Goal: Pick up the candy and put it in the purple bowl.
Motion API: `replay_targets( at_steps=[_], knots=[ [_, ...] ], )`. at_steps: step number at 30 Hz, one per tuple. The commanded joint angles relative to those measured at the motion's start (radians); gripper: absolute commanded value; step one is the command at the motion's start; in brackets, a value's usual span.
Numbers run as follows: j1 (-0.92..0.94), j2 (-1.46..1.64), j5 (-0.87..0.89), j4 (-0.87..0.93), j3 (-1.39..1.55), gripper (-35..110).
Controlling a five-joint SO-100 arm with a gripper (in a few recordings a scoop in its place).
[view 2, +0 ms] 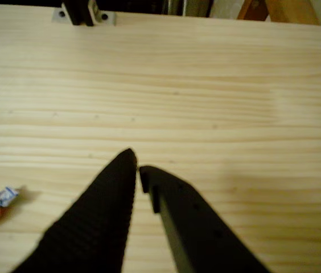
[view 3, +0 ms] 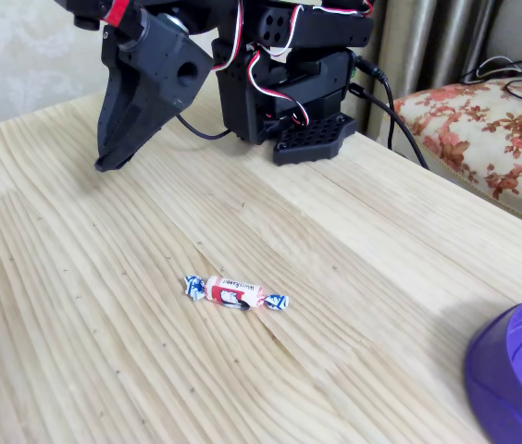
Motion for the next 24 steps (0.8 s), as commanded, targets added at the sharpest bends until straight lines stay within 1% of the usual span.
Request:
replay_targets(
  at_steps=[1,15,24],
  knots=[
    [0.002,0.069,0.006,-0.014,-0.011,0],
    [-0.052,0.067,-0.023,-0.014,-0.014,0],
    [-0.035,0.067,-0.023,-0.014,-0.012,0]
  ],
)
